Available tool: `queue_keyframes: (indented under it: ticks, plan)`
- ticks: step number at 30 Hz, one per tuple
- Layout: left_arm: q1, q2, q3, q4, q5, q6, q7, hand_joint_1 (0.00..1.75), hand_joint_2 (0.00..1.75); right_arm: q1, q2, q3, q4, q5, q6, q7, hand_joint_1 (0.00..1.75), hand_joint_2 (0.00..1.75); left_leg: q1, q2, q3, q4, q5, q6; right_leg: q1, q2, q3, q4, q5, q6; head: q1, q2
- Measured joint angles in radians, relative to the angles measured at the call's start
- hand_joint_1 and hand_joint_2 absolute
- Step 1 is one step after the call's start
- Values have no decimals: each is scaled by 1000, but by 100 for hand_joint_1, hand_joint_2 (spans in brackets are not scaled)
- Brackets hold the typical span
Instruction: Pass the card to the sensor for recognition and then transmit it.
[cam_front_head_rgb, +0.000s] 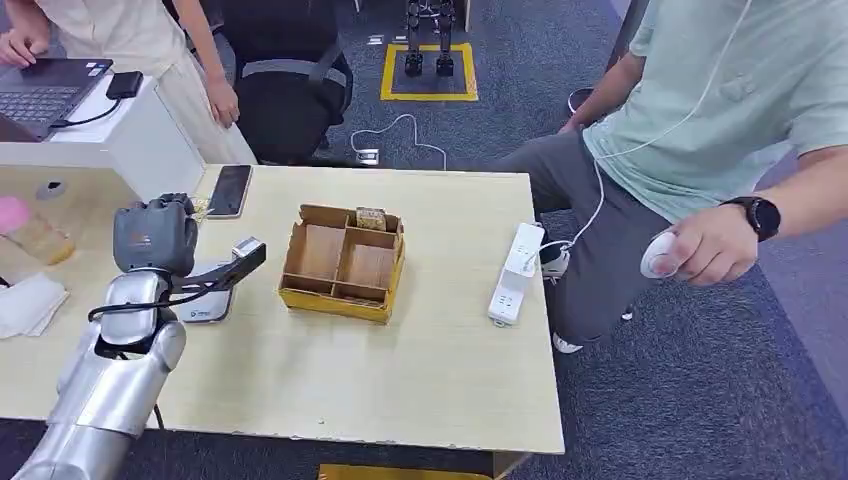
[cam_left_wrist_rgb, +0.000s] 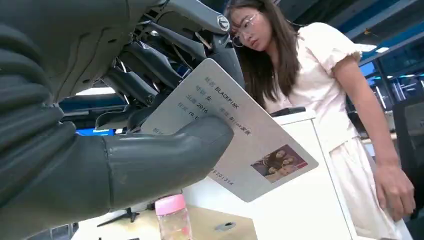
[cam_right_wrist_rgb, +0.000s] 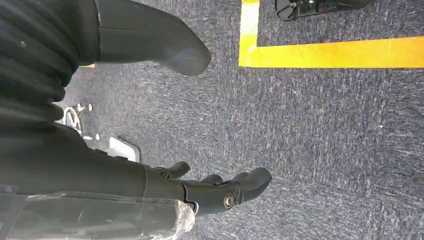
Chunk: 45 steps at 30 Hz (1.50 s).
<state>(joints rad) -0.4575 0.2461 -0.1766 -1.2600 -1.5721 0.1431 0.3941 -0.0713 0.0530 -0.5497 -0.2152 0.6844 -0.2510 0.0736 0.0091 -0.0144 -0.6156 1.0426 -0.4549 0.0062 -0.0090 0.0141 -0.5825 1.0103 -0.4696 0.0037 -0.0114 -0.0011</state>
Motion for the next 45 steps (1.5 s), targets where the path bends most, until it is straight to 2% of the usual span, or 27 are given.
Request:
queue_keyframes:
  ticks: [13,23,28,30,32,35,45]
  plan:
    - [-3,17,-14,41,0,4,14,175,175,-2,2,-12,-1,14,1,-1,0,175,0,0,0,0,0,0,0,0,0,0,0,0,0,0]
    - [34,60,-22,150,0,110,122,175,175,-2,7,-47,-5,56,11,-8,0,175,0,0,0,0,0,0,0,0,0,0,0,0,0,0]
    - [54,75,-48,199,0,148,168,175,175,-2,9,-72,-8,72,13,-17,0,175,0,0,-1,0,0,0,0,0,0,0,0,0,0,0]
    - [59,82,-67,221,0,160,186,169,175,-2,11,-80,-8,76,16,-18,0,175,0,0,-1,0,0,0,0,0,0,0,0,0,0,0]
    - [62,85,-84,240,0,171,198,175,175,-2,12,-88,-8,79,16,-19,0,175,0,0,-1,0,0,0,0,0,0,0,0,0,0,0]
    - [67,85,-98,267,0,185,200,171,175,-2,13,-101,-8,84,16,-21,0,175,0,0,-1,0,0,0,0,0,0,0,0,0,0,0]
    - [73,76,-105,306,0,203,177,175,175,-3,13,-132,-9,91,16,-25,0,175,0,0,-1,0,0,0,0,0,0,0,0,0,0,0]
